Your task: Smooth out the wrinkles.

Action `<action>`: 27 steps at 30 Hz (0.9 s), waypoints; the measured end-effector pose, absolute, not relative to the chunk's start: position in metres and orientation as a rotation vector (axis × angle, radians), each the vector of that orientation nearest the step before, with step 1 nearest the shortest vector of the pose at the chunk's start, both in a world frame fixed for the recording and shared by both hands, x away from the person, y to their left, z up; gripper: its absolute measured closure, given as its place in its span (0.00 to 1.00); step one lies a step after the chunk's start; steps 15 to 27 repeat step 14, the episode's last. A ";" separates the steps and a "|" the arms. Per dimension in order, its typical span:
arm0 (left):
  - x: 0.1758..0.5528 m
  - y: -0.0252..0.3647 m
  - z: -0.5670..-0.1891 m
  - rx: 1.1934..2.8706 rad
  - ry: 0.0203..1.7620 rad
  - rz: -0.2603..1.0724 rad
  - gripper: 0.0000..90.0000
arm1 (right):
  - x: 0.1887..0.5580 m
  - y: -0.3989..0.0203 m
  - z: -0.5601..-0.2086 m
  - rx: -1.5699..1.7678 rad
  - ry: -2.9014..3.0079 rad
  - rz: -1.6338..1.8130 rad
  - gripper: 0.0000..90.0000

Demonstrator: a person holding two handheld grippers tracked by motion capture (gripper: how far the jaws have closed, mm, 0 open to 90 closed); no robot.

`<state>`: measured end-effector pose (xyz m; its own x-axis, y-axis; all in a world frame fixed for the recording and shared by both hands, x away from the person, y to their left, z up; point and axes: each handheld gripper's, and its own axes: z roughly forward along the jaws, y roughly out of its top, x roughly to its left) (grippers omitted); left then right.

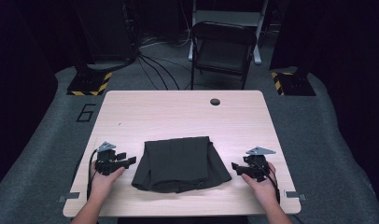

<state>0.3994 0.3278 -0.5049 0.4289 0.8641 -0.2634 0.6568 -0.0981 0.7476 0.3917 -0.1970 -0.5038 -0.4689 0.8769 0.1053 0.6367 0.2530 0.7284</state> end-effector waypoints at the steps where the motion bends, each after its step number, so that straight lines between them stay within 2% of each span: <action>1: 0.400 0.327 -0.506 1.814 1.302 0.315 0.45 | 0.391 -0.197 -0.503 1.397 2.214 1.038 0.41; 27: 0.401 0.325 -0.503 1.820 1.296 0.314 0.44 | 0.389 -0.195 -0.502 1.340 2.224 1.039 0.42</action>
